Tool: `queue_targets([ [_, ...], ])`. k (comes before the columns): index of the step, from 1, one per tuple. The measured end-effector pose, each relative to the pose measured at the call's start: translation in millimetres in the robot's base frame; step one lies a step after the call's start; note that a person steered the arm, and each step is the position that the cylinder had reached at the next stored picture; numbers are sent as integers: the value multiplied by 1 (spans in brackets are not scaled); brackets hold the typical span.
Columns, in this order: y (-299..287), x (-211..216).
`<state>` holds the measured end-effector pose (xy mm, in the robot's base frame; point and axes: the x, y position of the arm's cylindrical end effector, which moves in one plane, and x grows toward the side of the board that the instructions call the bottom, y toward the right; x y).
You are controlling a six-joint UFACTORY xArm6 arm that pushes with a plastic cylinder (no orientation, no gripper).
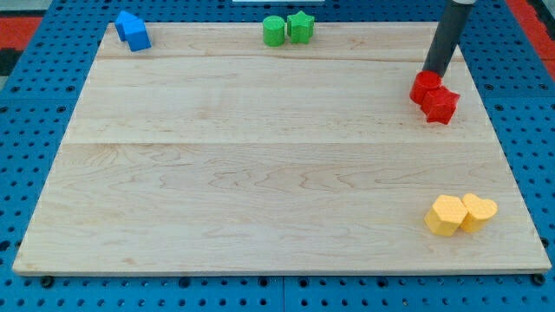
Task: Move red star slightly left
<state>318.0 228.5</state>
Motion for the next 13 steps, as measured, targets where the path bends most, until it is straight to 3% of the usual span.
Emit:
queue_targets([
  [2,3,-7],
  [4,86,-10],
  [6,100,35],
  [8,72,67],
  [13,-33,61],
])
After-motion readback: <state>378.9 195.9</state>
